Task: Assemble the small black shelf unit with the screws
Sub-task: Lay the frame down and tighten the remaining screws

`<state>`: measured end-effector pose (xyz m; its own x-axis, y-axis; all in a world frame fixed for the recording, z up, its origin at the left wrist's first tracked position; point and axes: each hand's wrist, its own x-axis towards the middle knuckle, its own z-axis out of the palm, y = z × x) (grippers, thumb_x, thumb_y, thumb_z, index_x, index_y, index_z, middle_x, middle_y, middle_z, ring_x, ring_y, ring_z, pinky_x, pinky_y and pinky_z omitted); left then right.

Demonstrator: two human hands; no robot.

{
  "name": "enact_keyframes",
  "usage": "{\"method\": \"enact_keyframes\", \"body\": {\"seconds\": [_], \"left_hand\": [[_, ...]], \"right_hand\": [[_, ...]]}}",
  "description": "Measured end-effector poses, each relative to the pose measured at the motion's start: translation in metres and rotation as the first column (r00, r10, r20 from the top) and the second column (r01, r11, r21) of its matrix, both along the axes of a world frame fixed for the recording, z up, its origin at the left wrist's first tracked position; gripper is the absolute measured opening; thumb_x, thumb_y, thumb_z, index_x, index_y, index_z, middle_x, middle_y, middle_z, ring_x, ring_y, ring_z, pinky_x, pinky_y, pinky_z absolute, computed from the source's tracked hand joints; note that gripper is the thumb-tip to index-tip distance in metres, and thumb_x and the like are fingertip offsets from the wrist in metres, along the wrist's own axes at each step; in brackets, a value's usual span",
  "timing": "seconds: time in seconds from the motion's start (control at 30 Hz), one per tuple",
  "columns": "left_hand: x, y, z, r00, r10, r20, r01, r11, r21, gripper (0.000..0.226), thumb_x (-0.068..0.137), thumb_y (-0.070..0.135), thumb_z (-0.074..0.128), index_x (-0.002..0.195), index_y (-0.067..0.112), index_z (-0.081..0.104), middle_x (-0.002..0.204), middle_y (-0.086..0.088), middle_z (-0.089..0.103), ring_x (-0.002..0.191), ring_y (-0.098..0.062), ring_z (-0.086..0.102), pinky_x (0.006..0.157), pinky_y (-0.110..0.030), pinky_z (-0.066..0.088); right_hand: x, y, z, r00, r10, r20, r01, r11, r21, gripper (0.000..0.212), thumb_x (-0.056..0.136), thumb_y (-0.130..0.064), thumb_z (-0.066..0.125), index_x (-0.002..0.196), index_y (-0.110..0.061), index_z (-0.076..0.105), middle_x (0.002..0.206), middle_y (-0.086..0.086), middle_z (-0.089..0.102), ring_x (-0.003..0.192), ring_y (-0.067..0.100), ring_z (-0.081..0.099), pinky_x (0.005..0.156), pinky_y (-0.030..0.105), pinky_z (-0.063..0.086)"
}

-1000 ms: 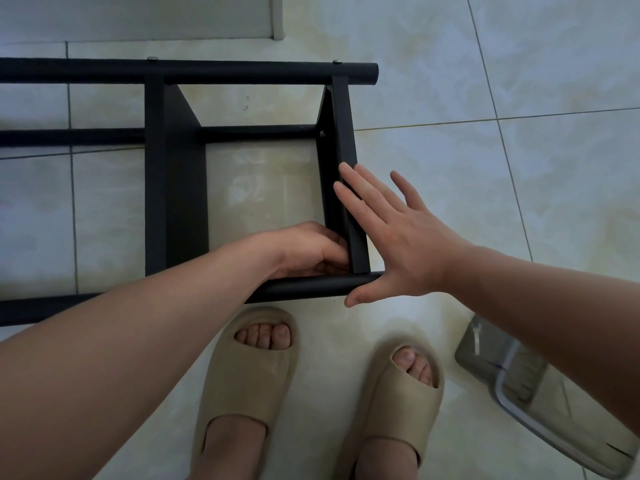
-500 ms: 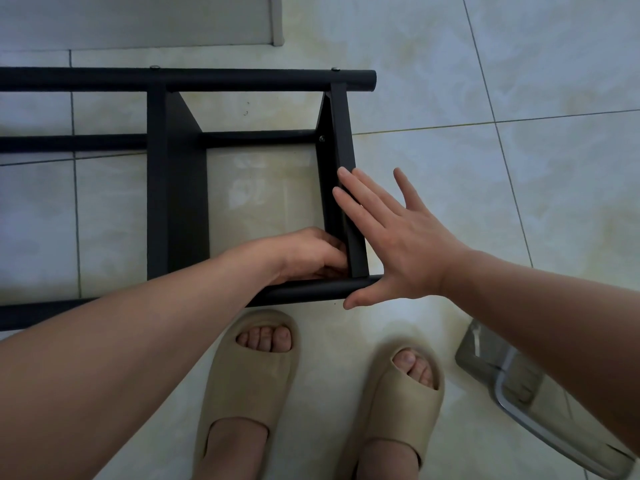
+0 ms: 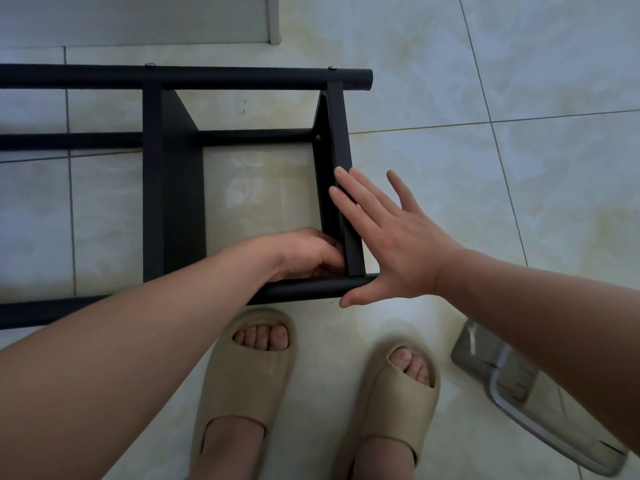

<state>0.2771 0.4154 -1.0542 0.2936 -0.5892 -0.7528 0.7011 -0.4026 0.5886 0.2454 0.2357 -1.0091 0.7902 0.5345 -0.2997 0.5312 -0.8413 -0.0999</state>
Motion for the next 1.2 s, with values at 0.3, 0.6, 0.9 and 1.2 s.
{"method": "enact_keyframes", "body": {"seconds": [0.3, 0.6, 0.9, 1.2], "left_hand": [[0.0020, 0.0040, -0.0035, 0.990, 0.056, -0.130, -0.067, 0.994, -0.082, 0.026, 0.089, -0.013, 0.050, 0.083, 0.007, 0.064, 0.075, -0.009, 0.068, 0.070, -0.021, 0.067, 0.068, -0.029, 0.056], [0.0010, 0.0045, -0.0044, 0.997, 0.027, -0.077, -0.031, 0.998, -0.056, 0.021, 0.089, -0.011, 0.052, 0.086, 0.005, 0.066, 0.077, -0.011, 0.069, 0.067, -0.019, 0.069, 0.063, -0.026, 0.057], [0.0005, 0.0028, -0.0045, 0.998, -0.027, -0.062, 0.024, 0.998, -0.052, 0.018, 0.090, -0.003, 0.056, 0.082, 0.007, 0.069, 0.079, -0.011, 0.070, 0.071, -0.021, 0.068, 0.070, -0.030, 0.055], [0.0009, 0.0033, -0.0019, 0.994, 0.008, -0.105, -0.021, 0.993, -0.120, 0.019, 0.091, -0.009, 0.049, 0.087, 0.005, 0.061, 0.074, -0.008, 0.067, 0.067, -0.018, 0.067, 0.065, -0.027, 0.055]], "right_hand": [[-0.0009, -0.0003, -0.0018, 1.000, -0.001, -0.003, 0.001, 1.000, 0.009, 0.136, 0.067, -0.099, 0.034, 0.162, -0.005, 0.008, 0.170, 0.012, -0.005, 0.157, 0.026, -0.004, 0.124, 0.060, 0.002], [-0.0014, -0.0005, -0.0027, 1.000, -0.001, 0.008, 0.001, 1.000, 0.018, 0.136, 0.066, -0.099, 0.034, 0.162, -0.005, 0.008, 0.170, 0.012, -0.005, 0.157, 0.026, -0.003, 0.124, 0.059, 0.004], [-0.0011, -0.0004, -0.0034, 1.000, 0.001, 0.004, -0.001, 1.000, 0.020, 0.136, 0.067, -0.099, 0.034, 0.162, -0.005, 0.007, 0.170, 0.012, -0.005, 0.157, 0.026, -0.004, 0.124, 0.059, 0.004], [-0.0011, -0.0004, -0.0036, 1.000, 0.004, 0.005, -0.004, 1.000, 0.022, 0.136, 0.067, -0.099, 0.035, 0.162, -0.005, 0.007, 0.170, 0.012, -0.005, 0.157, 0.026, -0.004, 0.124, 0.059, 0.003]]}}
